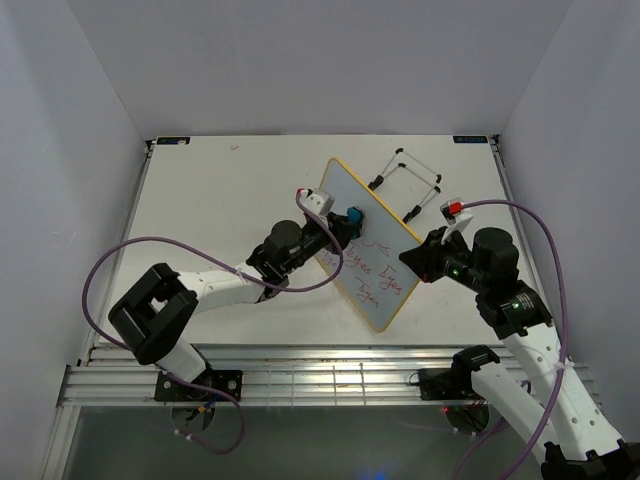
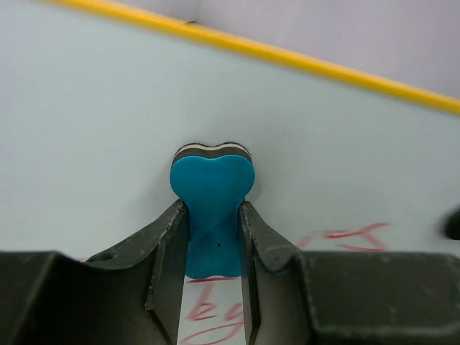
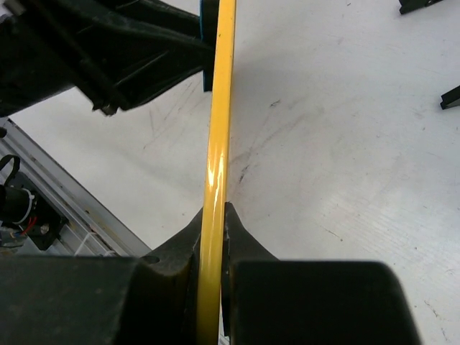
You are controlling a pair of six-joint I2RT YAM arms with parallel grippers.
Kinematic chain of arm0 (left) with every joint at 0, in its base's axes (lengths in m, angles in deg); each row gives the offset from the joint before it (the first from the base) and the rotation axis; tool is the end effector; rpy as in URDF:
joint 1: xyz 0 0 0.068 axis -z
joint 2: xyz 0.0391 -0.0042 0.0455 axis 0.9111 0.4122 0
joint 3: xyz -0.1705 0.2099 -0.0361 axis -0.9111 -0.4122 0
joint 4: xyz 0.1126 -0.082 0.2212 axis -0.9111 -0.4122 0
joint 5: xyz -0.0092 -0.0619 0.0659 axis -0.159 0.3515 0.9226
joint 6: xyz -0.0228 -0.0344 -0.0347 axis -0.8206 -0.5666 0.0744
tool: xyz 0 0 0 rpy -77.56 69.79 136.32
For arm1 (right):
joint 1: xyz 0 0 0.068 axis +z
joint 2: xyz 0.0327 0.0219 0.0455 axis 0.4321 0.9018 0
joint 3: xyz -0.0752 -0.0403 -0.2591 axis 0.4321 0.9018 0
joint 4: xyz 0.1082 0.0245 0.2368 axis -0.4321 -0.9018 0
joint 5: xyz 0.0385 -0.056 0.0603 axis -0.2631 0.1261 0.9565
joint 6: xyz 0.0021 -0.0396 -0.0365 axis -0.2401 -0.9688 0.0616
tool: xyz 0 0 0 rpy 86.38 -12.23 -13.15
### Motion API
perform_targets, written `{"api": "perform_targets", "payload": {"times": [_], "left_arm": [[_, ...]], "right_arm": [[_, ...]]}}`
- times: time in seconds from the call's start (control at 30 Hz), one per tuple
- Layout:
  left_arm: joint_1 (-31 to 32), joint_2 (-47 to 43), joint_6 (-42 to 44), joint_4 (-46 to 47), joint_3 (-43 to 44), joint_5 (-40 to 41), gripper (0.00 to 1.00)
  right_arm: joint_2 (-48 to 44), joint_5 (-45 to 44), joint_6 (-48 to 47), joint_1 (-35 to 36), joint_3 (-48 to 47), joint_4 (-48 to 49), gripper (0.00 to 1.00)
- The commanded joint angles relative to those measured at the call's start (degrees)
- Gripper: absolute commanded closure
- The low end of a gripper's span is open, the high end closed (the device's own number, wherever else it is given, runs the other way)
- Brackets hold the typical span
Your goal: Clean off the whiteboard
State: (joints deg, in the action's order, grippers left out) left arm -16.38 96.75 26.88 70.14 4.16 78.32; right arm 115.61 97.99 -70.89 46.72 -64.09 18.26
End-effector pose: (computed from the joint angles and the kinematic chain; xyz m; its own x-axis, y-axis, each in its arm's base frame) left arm 0.2215 -0.2579 0.2469 -0.1977 -0.1722 -0.9650 0.7382 0.6216 -0.2622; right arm 0.1362 0.0658 0.3201 -0.4181 0.0948 -0.9034 -0.5591 0.7569 0.3382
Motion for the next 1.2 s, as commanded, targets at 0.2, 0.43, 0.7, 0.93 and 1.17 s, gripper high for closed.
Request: {"api": "perform_targets", "payload": {"times": [0.2,0.43,0.7,0.93,1.17], "left_arm": [[-3.14,2.79,-1.15,-2.51,0.28,-6.38,1.00],[8.02,3.93,1.23,1.98,3.18,-6.74,1.00],[16.64,6.04,-3.16,6.90,2.22,-2.96,1.00],[11.03,6.04,-2.90,6.29,-1.29,2.84,1.00],[-5.13,6.12,-4.14,7.34,-4.90,0.04,1.00]], "right_arm": [[-2.08,11.98,2.72,1.90,-4.63,8.97,0.92],[-1.90,11.81,4.66,1.90,-3.74,11.52,0.92],[-1.99,12.95,6.59,1.90,-4.27,13.28,0.92],[-2.87,13.04,6.68,1.90,-5.15,12.58,0.92],[-3.66,16.55,8.52,1.90,-6.56,12.31,0.92]]}}
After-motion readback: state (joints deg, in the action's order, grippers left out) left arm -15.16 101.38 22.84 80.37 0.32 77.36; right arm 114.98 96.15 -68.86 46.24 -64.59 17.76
